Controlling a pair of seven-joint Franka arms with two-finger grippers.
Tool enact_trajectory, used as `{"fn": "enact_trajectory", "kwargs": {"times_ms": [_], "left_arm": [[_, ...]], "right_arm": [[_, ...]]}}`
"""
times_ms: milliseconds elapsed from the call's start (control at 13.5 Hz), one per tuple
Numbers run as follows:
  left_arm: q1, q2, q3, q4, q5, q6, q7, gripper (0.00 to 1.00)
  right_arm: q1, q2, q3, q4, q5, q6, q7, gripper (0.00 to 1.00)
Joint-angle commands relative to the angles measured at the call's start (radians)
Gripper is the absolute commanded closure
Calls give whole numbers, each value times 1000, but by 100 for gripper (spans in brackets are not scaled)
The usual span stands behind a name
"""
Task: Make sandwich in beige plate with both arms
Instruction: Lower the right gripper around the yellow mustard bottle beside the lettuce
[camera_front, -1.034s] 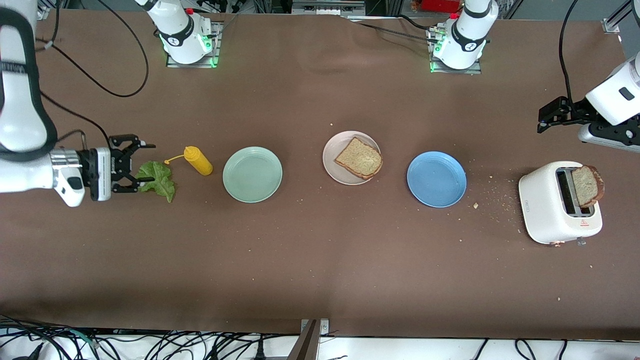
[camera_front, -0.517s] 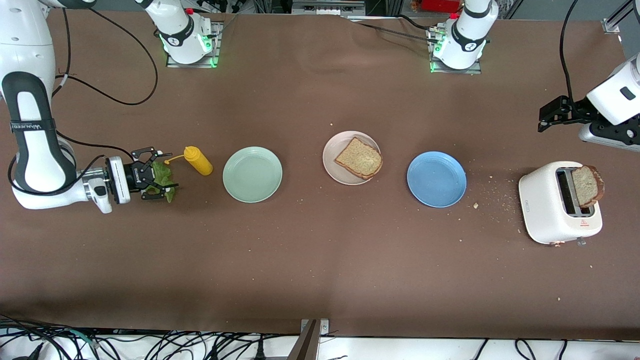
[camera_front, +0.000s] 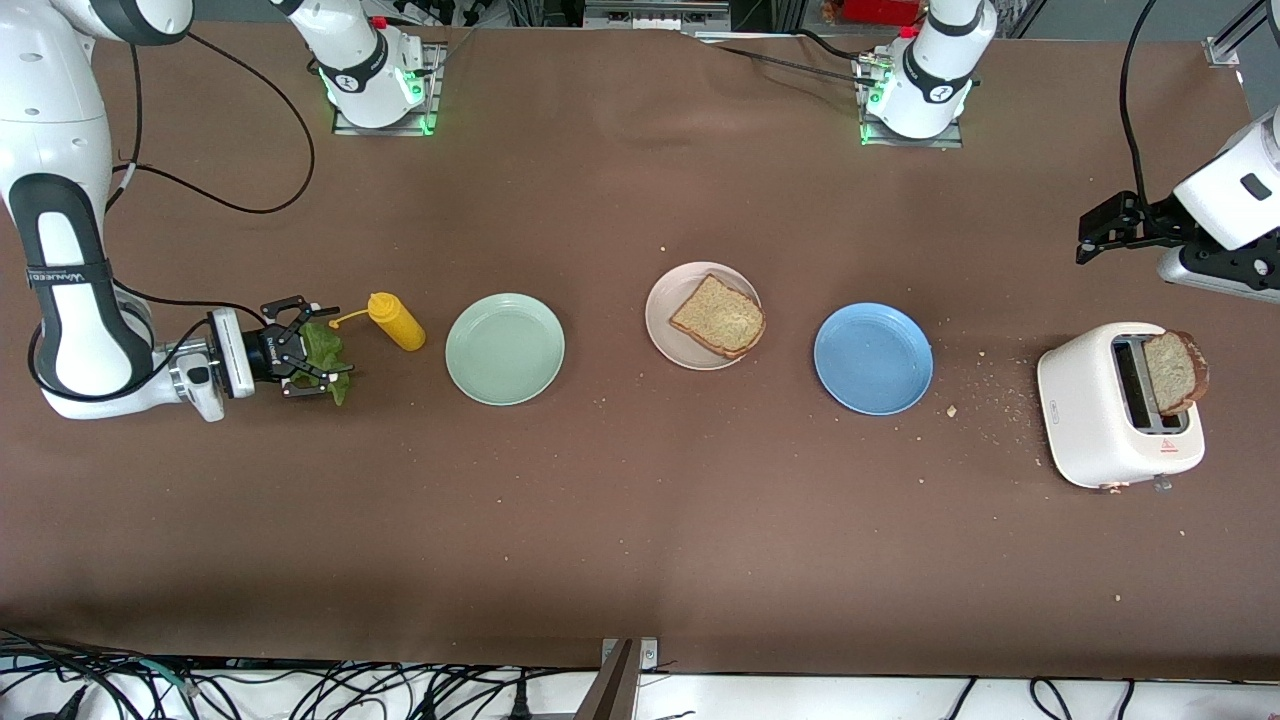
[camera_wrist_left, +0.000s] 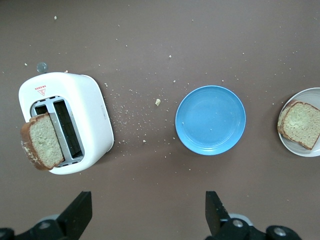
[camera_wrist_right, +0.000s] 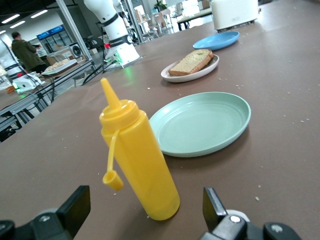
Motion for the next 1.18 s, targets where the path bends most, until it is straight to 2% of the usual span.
{"fn": "enact_trajectory", "kwargs": {"times_ms": [0, 148, 665, 1108], "left_arm": [[-11, 9, 9, 27, -10, -19, 1, 0], [-15, 9, 9, 25, -10, -19, -7, 0], [-14, 9, 9, 25, -12, -20, -8, 0], [-12, 9, 9, 27, -10, -20, -2, 0]], "right_arm": [[-22, 93, 13, 82, 24, -78, -114, 0], [-22, 124, 18, 91, 58, -89, -178, 0], [-17, 130, 23, 79, 75, -151, -251, 0], [-28, 119, 20, -27, 162, -142, -366, 0]]}}
